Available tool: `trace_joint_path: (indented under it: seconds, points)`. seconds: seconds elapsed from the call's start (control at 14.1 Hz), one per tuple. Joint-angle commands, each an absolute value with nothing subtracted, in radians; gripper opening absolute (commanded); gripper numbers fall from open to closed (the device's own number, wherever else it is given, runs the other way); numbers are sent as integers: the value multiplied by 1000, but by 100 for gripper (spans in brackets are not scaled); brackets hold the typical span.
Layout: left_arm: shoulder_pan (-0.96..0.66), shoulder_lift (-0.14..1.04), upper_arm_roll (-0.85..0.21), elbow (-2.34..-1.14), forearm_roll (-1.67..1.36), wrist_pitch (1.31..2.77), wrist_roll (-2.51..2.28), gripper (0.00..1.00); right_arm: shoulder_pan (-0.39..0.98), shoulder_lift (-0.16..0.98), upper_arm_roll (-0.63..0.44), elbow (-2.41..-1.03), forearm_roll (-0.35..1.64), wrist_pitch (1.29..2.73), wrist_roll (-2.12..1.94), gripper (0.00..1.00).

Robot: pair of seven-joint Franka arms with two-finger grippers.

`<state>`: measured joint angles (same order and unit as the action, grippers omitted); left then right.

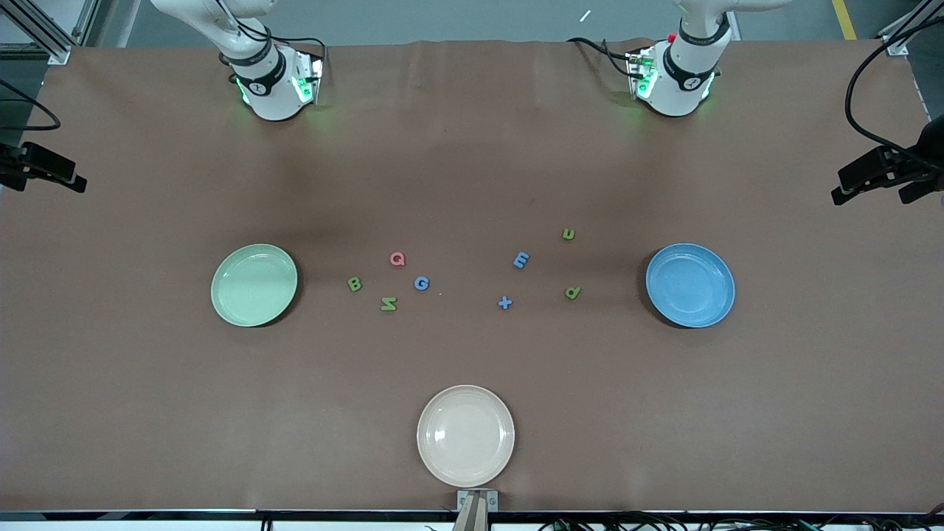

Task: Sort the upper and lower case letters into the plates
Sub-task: 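Move the left gripper down toward the small green letter beside the blue plate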

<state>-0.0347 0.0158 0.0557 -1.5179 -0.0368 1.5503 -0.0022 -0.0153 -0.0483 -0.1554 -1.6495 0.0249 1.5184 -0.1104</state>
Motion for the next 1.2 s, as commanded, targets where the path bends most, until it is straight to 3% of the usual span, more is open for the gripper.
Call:
trace_joint_path:
  seconds: [0.0,0.57,0.85,1.13]
  points:
    - [-37,11,55,-1502,-25,1529,6,100,-23,-97,-149,-1698,25,1531,-124,100]
    - [-57,57,40,-1512,-32,1497,-96,100,14,-120,-141,-1698,21,1523,-140,100]
    - [-83,175,-81,-1509,-52,1525,-289,100,29,-127,-129,-1697,25,1520,-106,100]
    - [-207,319,-100,-1514,-40,1653,-558,100,48,-129,-127,-1692,25,1516,-74,100]
